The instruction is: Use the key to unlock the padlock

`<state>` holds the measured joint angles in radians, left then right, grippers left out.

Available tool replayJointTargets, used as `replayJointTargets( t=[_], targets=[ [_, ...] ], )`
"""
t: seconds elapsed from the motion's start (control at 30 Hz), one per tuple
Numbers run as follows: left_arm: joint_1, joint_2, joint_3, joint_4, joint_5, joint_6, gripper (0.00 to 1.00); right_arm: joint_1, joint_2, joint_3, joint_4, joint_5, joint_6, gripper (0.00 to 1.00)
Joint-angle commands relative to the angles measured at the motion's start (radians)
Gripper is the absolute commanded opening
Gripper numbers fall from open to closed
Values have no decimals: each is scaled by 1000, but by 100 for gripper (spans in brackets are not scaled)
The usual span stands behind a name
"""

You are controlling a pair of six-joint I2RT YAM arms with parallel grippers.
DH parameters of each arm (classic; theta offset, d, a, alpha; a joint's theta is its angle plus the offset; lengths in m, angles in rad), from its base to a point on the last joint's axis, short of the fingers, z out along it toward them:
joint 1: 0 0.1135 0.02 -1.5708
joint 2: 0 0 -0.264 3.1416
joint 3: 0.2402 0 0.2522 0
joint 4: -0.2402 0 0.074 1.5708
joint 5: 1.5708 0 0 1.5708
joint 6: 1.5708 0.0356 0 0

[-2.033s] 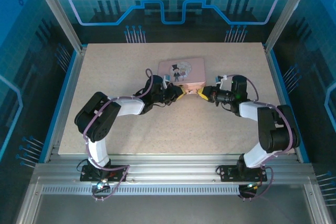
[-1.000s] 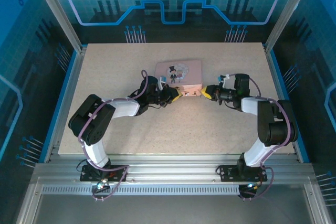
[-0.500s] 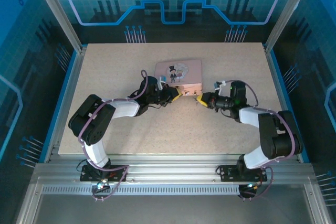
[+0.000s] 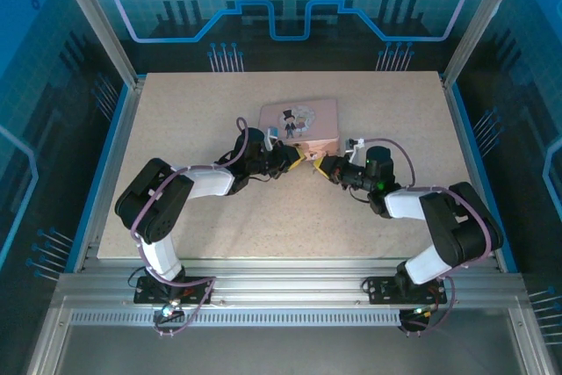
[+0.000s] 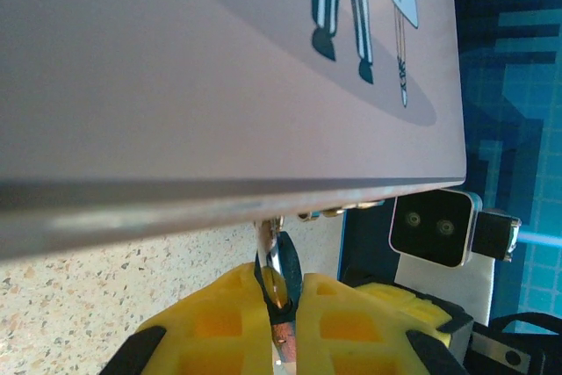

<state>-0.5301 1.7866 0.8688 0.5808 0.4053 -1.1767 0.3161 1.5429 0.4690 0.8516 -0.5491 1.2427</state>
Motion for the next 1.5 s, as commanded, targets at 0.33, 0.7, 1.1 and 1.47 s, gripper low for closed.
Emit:
replayJointTargets(
  t=[0.33,0.7,1.1,1.47],
  targets=[
    [-11,11,32,121,5,-41,3,46,74,38,101,77,56,0],
    [-12,13,29,134,7,-47,3,61,118,50,138,84,79,0],
    [-9,11,31,136,1,-46,3,58,106,-2,180,71,104,0],
    [-10,17,36,134,10,-49,3,52,83,-13,185,55,102,0]
  ],
)
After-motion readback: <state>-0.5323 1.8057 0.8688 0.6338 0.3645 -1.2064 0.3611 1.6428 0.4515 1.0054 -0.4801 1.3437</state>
